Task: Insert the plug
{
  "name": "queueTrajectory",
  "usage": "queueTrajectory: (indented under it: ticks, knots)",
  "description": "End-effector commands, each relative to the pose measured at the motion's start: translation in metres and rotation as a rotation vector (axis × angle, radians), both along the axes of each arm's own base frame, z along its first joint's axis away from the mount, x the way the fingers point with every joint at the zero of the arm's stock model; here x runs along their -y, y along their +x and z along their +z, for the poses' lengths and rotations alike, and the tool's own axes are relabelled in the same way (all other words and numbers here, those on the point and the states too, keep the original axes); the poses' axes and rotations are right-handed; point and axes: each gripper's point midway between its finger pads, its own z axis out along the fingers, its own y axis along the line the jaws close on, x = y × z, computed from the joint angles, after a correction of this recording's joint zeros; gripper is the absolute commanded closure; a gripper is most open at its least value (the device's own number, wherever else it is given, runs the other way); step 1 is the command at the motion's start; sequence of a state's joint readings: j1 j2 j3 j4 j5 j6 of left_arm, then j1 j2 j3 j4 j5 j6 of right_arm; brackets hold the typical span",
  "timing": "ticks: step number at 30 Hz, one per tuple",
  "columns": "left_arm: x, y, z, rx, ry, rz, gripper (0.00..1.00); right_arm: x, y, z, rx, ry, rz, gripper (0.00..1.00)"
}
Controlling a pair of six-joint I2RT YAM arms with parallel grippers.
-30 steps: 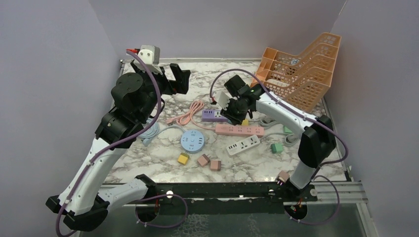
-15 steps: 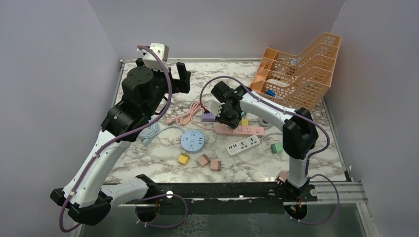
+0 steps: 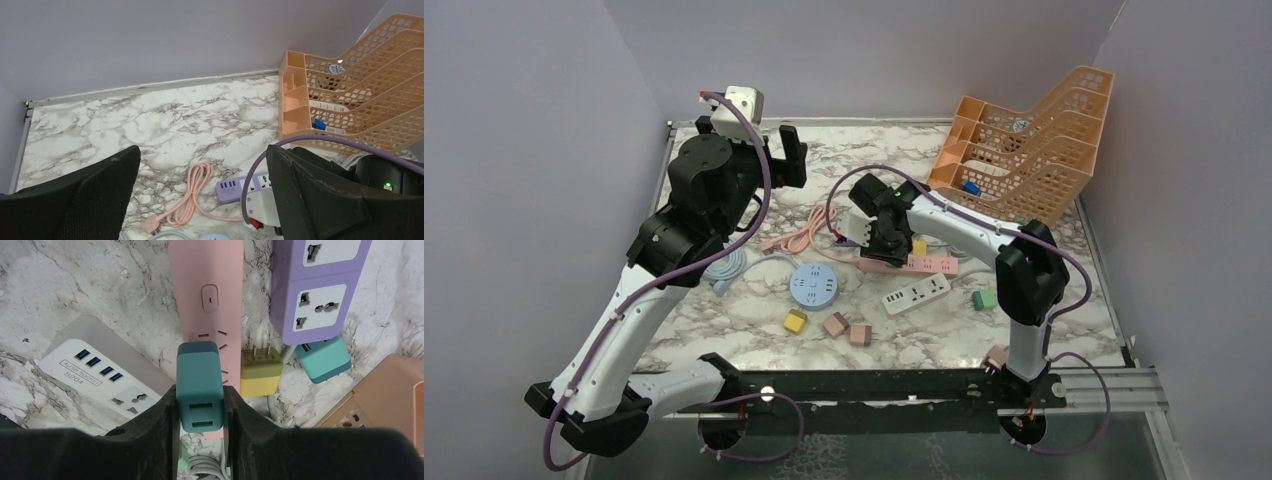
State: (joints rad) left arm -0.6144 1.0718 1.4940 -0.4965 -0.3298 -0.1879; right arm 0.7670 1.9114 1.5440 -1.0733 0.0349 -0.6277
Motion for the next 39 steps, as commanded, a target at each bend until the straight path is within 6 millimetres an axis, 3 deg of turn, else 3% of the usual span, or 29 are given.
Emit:
queueTrajectory:
  ticks: [1, 8, 13, 24, 39]
  knots:
    - [-0.001, -0.003, 0.008, 0.022, -0.016, -0.009, 0.01, 0.005, 0.0, -0.013, 0.008, -0.043, 0.036, 0.99]
    - [-0.001, -0.003, 0.006, 0.022, -0.012, -0.014, 0.01, -0.012, 0.005, -0.016, -0.015, 0.003, 0.029, 0.99]
    - [0.001, -0.004, 0.005, 0.019, -0.01, -0.024, 0.01, -0.005, 0.008, -0.023, 0.005, -0.032, 0.019, 0.99]
    - [0.003, -0.003, 0.002, 0.014, -0.011, -0.03, 0.01, -0.023, -0.024, -0.027, -0.151, 0.089, 0.06, 0.99]
    - [0.003, -0.003, -0.001, 0.012, -0.005, -0.032, 0.01, 0.003, -0.002, -0.056, -0.043, -0.068, 0.029, 0.99]
